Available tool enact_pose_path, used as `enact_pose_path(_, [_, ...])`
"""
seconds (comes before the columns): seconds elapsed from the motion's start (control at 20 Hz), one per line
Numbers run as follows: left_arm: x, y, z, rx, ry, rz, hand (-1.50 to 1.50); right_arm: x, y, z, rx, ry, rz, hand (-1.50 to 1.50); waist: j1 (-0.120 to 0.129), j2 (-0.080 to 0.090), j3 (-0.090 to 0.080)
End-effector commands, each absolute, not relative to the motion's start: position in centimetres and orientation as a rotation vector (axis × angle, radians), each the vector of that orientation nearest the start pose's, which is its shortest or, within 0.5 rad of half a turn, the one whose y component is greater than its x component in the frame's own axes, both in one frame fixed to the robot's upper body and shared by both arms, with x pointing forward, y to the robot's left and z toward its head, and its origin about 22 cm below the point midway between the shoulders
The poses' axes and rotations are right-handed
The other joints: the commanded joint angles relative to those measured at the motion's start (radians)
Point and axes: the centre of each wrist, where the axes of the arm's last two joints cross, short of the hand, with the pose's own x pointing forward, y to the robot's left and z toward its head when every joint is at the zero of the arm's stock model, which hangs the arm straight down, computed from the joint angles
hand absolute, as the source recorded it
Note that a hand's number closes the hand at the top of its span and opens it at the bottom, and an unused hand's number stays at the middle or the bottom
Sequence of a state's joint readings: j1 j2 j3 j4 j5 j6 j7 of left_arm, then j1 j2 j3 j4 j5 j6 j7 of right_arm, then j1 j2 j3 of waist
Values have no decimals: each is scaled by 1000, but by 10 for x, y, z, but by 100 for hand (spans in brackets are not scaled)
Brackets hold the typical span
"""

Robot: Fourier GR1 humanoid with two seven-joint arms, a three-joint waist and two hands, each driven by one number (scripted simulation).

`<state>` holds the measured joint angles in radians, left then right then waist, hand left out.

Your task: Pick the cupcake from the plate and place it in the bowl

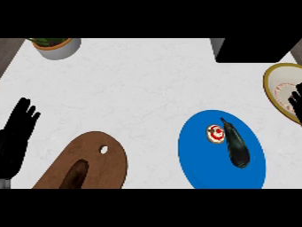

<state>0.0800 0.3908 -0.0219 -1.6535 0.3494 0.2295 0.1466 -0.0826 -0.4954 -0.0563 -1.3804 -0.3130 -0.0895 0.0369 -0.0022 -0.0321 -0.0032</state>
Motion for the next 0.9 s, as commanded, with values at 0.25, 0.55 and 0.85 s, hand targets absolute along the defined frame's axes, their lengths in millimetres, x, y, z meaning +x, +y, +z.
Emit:
enact_pose_path(0.25, [256,251,49,103,-1640,-112,0,260,-220,31,-72,-1468,464,150,-1,33,-1])
enact_pose_path(0.55, [252,239,29,94,-1591,-72,0,231,-195,9,-449,-1797,-37,-150,-38,29,5])
enact_pose_path(0.85, [274,215,23,75,-1585,-100,0,191,-168,28,-592,-1951,13,-150,-15,31,2])
